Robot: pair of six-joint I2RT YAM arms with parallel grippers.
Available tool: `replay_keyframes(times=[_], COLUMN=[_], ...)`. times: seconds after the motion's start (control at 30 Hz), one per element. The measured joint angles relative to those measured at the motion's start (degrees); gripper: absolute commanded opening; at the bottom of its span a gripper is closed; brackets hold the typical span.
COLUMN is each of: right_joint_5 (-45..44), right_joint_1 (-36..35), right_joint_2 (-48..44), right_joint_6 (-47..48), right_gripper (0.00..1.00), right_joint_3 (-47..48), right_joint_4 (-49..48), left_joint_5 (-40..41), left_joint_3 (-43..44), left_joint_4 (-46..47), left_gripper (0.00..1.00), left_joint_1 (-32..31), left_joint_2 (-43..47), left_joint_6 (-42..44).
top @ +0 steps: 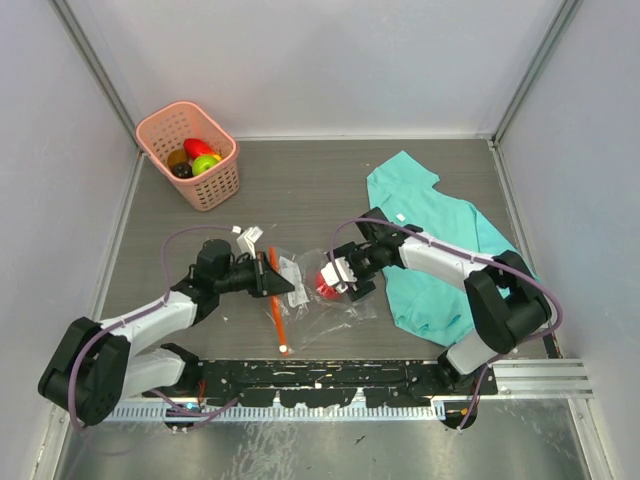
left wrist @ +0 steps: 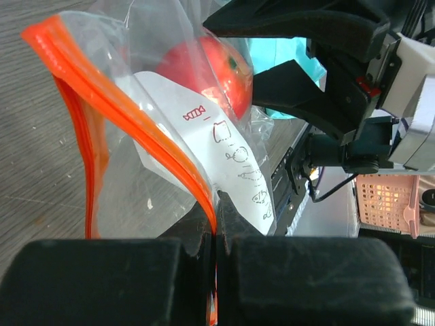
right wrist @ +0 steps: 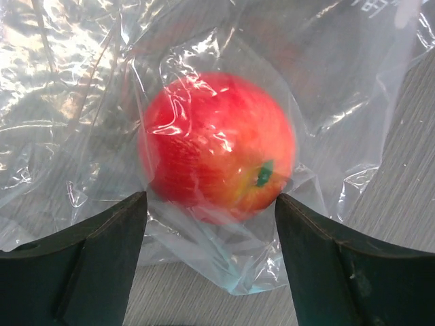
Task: Open the zip-top bag and remove the fake food
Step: Pick up the fake fruit from the zipper food storage bag.
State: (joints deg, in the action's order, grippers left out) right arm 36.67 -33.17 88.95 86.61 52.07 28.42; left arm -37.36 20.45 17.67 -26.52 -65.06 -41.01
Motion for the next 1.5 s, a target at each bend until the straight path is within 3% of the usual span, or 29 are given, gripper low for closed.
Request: replay_keyframes(times=[0.2, 0.33, 0.43, 0.47, 0.6, 0.7, 0.9, 1.07, 1.2, 1.47, 1.5], right_joint_5=[-1.0, -1.4, -1.5, -1.5, -1.2, -0.8, -0.8, -0.4, -0.1, 0.4, 0.5], right_joint_1=[-0.8, -1.4, -2.0, -2.2, -2.5, -2.5, -2.3, -1.3, -0.8, -0.3, -0.2], right_joint_2=[1.8, 3.5, 4.3, 4.5, 4.8, 4.8, 4.8, 4.8, 4.8, 4.7, 4.7], right_joint_6=[-0.5, -1.4, -2.6, -3.0, -4.8, -5.7, -6.8, -6.7, -5.8, -5.2, -5.1], right_gripper=[0.56, 0.33, 0.06, 0.02, 0.01, 0.01, 0.01, 0.01, 0.02, 0.02, 0.02], right_joint_3=[0.1, 0.8, 1.4, 1.6, 2.6, 3.2, 4.1, 4.1, 4.1, 4.3, 4.3], right_joint_4=[-0.5, -0.3, -0.1, -0.1, 0.3, 0.5, 1.2, 2.3, 3.5, 4.7, 4.8], left_joint_5=[-1.4, -1.8, -2.1, -2.2, -2.6, -2.6, -1.7, 1.2, 6.0, 22.8, 24.7], left_joint_3=[2.1, 2.2, 2.2, 2.2, 2.3, 2.3, 2.2, 2.3, 2.6, 3.8, 3.9], left_joint_4=[0.0, 0.1, 0.1, 0.1, 0.5, 0.9, -1.1, -8.0, -18.6, -39.2, -40.7], left_gripper=[0.00, 0.00, 0.00, 0.00, 0.06, 0.28, 0.56, 0.78, 0.97, 1.00, 0.93], left_joint_1=[0.0, 0.0, 0.0, 0.0, 0.0, 0.0, 0.0, 0.0, 0.0, 0.0, 0.0], left_joint_2=[-1.8, -2.1, -2.8, -3.0, -3.2, -3.2, 0.8, 9.3, 18.6, 34.6, 35.6], left_joint_6=[0.0, 0.0, -0.1, -0.1, -0.2, -0.7, -1.3, 0.7, 3.2, 4.4, 4.4])
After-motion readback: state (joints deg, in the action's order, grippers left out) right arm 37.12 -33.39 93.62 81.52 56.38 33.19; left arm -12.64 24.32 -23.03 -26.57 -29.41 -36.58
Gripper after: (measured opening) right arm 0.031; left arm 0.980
